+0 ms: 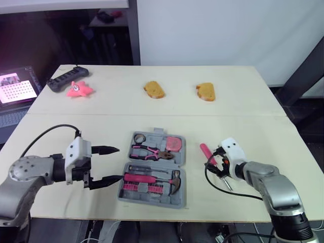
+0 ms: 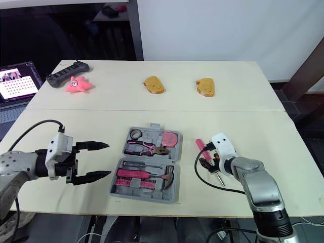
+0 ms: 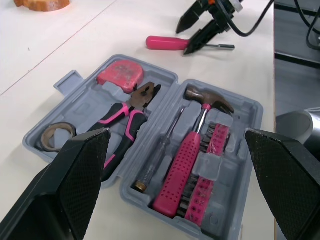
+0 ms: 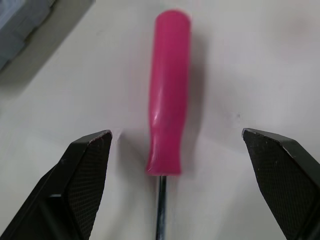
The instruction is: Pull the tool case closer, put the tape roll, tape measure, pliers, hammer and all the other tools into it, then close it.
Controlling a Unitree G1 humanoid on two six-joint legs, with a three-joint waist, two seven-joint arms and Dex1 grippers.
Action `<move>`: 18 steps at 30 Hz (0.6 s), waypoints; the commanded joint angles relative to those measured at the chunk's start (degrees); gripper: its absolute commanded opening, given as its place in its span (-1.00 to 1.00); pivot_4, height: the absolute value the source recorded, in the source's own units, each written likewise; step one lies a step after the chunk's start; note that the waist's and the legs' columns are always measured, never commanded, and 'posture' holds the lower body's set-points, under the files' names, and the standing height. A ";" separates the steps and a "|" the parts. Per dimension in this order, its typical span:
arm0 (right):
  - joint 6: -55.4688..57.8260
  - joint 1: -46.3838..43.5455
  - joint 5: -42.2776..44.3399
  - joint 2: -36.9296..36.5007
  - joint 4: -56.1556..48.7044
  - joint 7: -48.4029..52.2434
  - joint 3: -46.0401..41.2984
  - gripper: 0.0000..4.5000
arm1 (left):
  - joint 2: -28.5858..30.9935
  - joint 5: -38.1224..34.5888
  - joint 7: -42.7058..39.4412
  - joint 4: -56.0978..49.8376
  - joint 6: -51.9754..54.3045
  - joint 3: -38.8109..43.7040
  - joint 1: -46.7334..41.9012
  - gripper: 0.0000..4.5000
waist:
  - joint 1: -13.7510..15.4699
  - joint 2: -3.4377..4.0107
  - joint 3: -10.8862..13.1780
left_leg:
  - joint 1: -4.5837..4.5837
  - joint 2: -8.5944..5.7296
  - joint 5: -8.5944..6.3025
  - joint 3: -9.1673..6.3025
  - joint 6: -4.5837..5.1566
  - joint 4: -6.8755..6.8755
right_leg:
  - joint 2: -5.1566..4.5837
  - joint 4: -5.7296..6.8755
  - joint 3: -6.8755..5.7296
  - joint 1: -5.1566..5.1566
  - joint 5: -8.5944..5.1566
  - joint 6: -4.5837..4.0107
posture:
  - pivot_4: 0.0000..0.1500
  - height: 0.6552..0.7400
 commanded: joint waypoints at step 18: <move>-0.96 -15.71 5.27 -18.41 -3.58 13.60 12.81 -0.82 | 4.39 2.89 -4.11 3.46 -4.50 3.09 3.11 1.00 | -0.01 0.05 0.03 | 0.00 0.00 0.00 0.01 0.00 -0.02 | 0.00 0.00 0.01 -0.04 -0.01 -0.01 | 1.00 0.80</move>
